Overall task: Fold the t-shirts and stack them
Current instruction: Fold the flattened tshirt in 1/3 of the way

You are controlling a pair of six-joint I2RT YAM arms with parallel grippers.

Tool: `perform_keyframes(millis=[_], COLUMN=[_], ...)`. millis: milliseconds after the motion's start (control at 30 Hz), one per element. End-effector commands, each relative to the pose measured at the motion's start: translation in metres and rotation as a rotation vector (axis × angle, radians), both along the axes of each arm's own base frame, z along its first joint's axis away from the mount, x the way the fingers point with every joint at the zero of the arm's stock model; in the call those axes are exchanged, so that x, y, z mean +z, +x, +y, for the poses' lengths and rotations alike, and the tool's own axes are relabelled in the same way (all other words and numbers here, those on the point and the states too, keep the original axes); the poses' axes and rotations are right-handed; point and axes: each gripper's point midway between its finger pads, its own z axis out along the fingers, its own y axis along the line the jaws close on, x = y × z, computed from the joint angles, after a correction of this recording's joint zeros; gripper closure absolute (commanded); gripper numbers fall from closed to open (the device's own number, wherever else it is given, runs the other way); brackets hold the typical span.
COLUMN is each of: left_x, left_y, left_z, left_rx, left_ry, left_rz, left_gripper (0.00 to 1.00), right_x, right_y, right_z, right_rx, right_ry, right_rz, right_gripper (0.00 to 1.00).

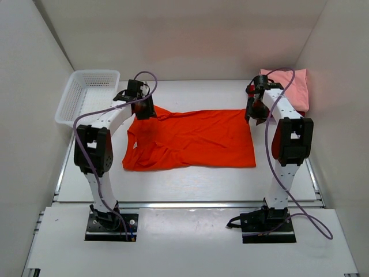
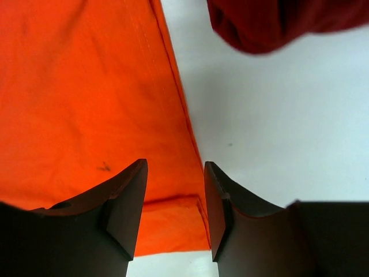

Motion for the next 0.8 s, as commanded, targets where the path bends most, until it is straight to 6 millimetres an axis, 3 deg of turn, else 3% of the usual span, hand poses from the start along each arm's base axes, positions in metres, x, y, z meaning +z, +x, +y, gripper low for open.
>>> perform_keyframes(millis=[0, 67, 267, 300, 467, 700, 767], left_x=[0.005, -0.007, -0.008, -0.001, -0.013, -0.035, -0.036], left_y=[0.033, 0.047, 0.083, 0.088, 0.105, 0.114, 0.11], left_z=[0.006, 0.013, 0.038, 0.036, 0.039, 0.031, 0.029], left_rx=[0.066, 0.095, 0.191, 0.191, 0.198, 0.193, 0.188], left_ry=[0.038, 0.06, 0.075, 0.082, 0.115, 0.117, 0.133], left_rz=[-0.072, -0.066, -0.118, -0.137, -0.127, -0.093, -0.078], left_gripper=[0.49, 0.48, 0.47, 0.46, 0.46, 0.47, 0.47], right_x=[0.003, 0.006, 0.005, 0.002, 0.005, 0.009, 0.018], right_y=[0.01, 0.012, 0.019, 0.019, 0.031, 0.049, 0.058], right_z=[0.007, 0.014, 0.026, 0.026, 0.026, 0.025, 0.024], right_rx=[0.008, 0.007, 0.041, 0.04, 0.043, 0.04, 0.033], right_ry=[0.001, 0.019, 0.032, 0.032, 0.044, 0.043, 0.049], right_rz=[0.003, -0.005, -0.019, -0.009, -0.031, -0.048, -0.074], right_gripper=[0.58, 0.58, 0.58, 0.58, 0.58, 0.58, 0.58])
